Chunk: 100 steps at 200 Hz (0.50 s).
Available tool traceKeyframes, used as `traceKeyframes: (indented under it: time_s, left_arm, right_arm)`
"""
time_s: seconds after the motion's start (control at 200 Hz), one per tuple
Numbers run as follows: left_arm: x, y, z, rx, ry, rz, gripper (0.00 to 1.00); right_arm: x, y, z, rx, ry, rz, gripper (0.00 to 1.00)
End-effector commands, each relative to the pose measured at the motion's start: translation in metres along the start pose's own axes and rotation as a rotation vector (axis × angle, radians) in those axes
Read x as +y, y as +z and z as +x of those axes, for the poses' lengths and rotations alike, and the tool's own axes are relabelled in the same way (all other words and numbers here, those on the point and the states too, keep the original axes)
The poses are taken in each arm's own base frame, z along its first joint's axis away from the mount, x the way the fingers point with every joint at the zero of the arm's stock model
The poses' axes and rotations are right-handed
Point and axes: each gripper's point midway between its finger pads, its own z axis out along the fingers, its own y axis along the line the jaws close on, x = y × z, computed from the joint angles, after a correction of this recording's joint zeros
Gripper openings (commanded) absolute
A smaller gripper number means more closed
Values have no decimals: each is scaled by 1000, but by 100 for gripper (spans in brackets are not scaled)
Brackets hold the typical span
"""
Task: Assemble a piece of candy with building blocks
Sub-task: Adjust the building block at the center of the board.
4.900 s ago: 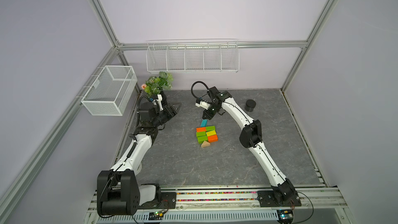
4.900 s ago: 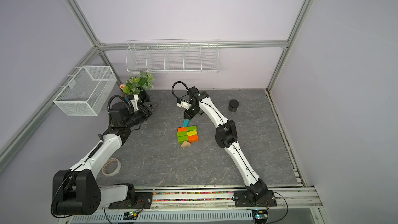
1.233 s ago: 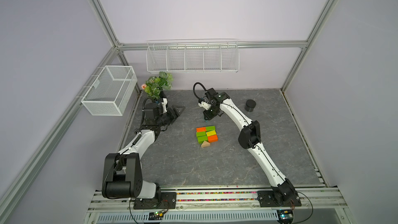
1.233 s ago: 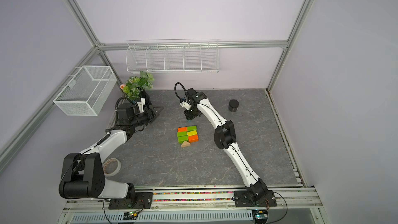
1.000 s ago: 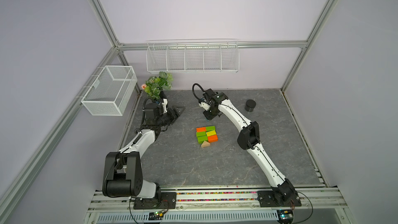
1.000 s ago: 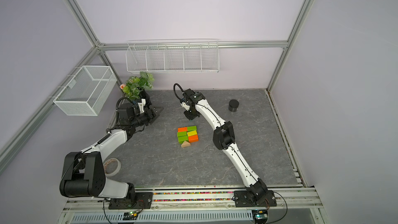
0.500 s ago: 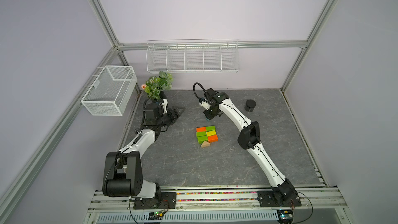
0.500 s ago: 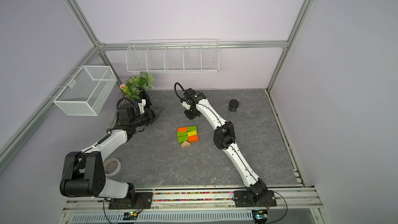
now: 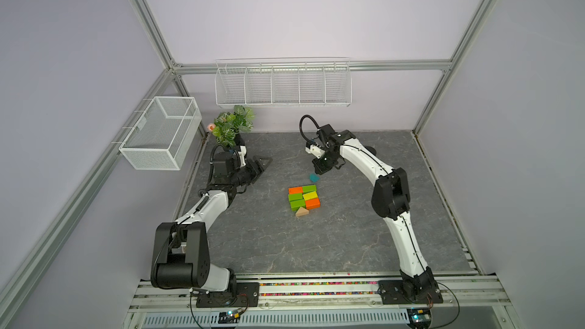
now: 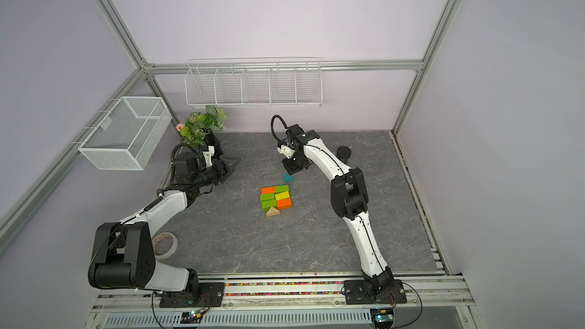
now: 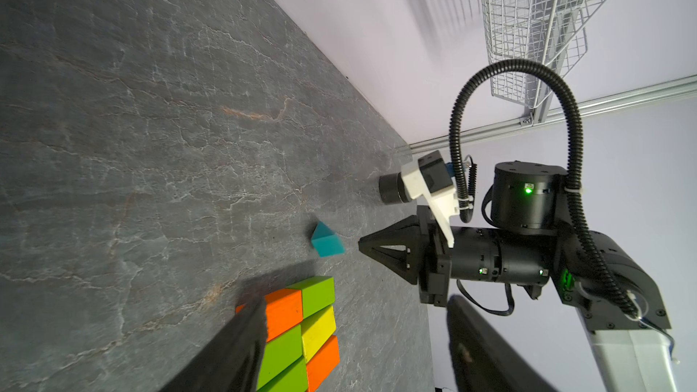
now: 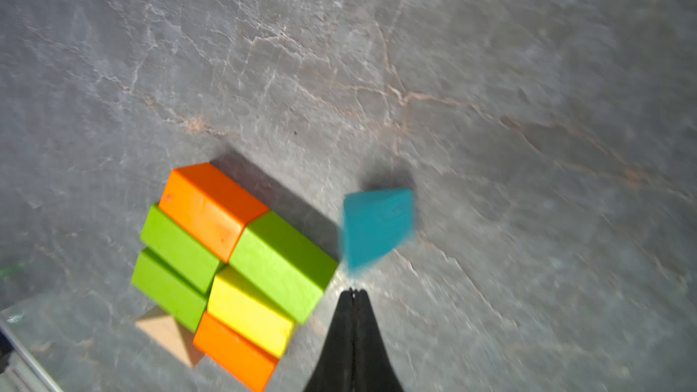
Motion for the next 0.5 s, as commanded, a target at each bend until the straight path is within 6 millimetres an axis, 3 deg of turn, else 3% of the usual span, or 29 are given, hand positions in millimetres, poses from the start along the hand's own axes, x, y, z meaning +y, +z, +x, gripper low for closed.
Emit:
traceKeyframes:
  time_s: [0.0,0.13,0.28,0.31,0.37,0.495]
  left_arm:
    - [1,3,4,19,-26,30,76]
    - [-7,7,9,47,-12,49,73]
    - [-41,26,31,154,174,6,69]
    - [-47,31,37,182,232,-42,69]
    - [-63,39,41,223,369,-134,68]
    - [-82,51,47,331,690,-297,63]
  right_arm:
    - [1,-9,-12,-97,9,-60,7]
    - [-4,-16,-5,-135,42,-87,7]
    - [-15,-29,9,-153,61,-29,7]
    - [-18,-34,10,-175,71,-15,12]
    - [-26,-50,10,-245,103,17,32]
    - [-49,-92,23,-392,216,91,43]
